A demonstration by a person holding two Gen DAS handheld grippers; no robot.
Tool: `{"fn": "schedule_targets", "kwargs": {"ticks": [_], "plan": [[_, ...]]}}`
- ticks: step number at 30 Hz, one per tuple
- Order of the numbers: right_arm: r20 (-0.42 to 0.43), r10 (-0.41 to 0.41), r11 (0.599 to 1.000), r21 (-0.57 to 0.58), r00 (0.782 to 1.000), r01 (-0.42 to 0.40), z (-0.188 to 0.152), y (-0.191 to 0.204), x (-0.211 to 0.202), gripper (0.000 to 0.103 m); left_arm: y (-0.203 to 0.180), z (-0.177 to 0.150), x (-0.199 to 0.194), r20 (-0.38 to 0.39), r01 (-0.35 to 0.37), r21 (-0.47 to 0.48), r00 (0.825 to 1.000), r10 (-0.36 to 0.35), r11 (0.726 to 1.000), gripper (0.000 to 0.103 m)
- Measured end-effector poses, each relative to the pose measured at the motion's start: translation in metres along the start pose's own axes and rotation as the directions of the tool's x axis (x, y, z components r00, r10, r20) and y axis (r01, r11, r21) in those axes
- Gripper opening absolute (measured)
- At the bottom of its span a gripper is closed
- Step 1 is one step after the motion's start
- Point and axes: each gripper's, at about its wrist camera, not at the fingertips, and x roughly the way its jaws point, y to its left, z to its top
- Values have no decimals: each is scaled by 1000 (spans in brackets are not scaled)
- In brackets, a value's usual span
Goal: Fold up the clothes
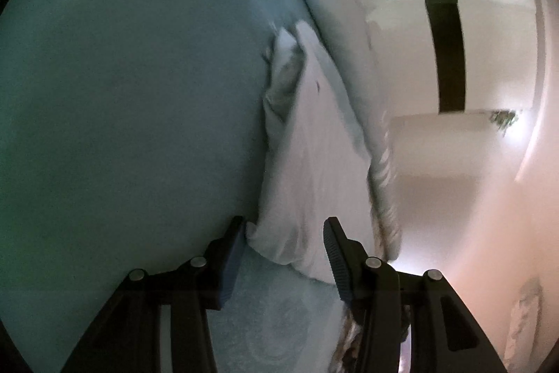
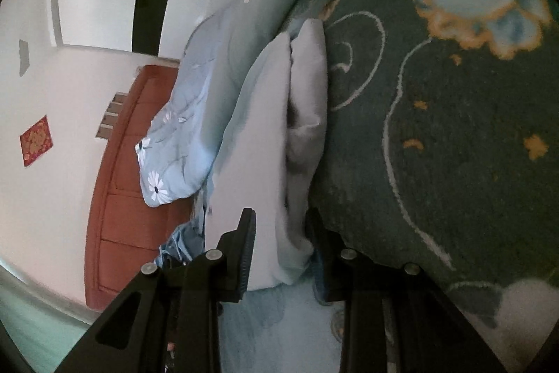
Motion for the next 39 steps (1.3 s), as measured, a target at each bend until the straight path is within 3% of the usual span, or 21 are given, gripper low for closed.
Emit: {"fn": "schedule_targets", "kwargs": {"ticks": [2, 6, 9, 12, 16, 21, 25, 29, 30, 35, 39], "plan": [[4, 11, 1000, -13, 1000, -11, 0, 2, 1, 28, 5, 0, -4, 14, 33, -14, 999, -33, 999, 49], [12, 22, 1000, 9, 1000, -22, 2, -5, 3, 13, 7, -3, -3, -3, 83, -49, 997, -83, 995, 49], [13, 34, 999, 15, 999, -35, 1, -5, 5, 13, 19, -11, -6, -7, 159, -130, 987, -161, 979, 49], [8, 34, 999, 14, 999, -35, 1, -3, 6, 13, 28, -21, -9, 10, 180, -207, 983, -182, 962, 49], [10, 40, 999, 19, 999, -40, 2, -5, 7, 13, 18, -20, 10, 49, 136, -256, 991, -127, 957, 49], [19, 35, 999, 25, 999, -35, -1, -7, 5, 13, -8, -18, 35, 114, -19, -318, 992, 58, 948, 50], [23, 25, 999, 27, 999, -26, -1, -4, 6, 13, -15, -18, 41, 166, -22, -315, 983, 78, 949, 58], [35, 26, 999, 34, 999, -27, -2, -4, 7, 13, -23, -18, 47, 217, -25, -313, 971, 97, 949, 57], [39, 27, 999, 36, 999, -28, -1, -4, 7, 13, -25, -18, 48, 230, -25, -312, 968, 101, 950, 56], [71, 46, 997, 51, 996, -50, -1, -6, 5, 13, -26, -16, 60, 270, -19, -291, 958, 101, 957, 19], [98, 53, 996, 63, 994, -59, -2, -7, 5, 13, -22, -14, 72, 284, -7, -259, 955, 83, 966, 10]]}}
